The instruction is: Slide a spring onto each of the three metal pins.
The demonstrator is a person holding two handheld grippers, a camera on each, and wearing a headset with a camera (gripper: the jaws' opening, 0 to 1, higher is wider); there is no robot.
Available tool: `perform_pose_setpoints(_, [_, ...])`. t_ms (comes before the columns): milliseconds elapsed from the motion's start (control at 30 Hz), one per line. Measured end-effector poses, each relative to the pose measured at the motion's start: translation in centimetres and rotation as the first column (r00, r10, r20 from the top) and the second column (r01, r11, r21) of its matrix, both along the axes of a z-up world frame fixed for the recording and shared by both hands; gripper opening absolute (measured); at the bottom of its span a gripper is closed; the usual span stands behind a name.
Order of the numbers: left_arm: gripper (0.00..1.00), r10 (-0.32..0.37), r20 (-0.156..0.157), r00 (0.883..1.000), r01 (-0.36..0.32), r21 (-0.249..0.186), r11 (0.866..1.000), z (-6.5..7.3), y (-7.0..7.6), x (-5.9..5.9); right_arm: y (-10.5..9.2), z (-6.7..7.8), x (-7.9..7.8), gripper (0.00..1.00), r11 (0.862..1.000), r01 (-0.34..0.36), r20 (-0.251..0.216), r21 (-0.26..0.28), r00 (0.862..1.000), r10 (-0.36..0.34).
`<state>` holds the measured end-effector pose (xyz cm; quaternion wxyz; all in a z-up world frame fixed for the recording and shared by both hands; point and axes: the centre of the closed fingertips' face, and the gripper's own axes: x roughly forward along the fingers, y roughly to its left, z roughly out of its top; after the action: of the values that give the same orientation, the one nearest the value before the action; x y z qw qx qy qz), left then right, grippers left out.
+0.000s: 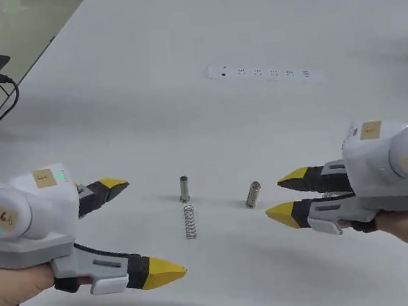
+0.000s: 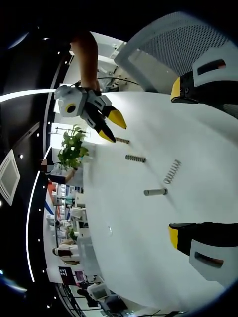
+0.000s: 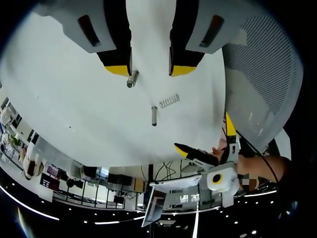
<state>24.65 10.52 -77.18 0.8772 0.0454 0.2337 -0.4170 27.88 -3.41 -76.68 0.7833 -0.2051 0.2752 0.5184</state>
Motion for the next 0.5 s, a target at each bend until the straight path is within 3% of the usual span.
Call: perform_pose_setpoints(500, [0.98,-0.012,0.002,1.0,0.012,0.0,1.0,-0.09,-0.35,-0.23,0.87,0.27,-0.97,0.27,1.0,-0.018,-0.013,0.005,1.0,0.018])
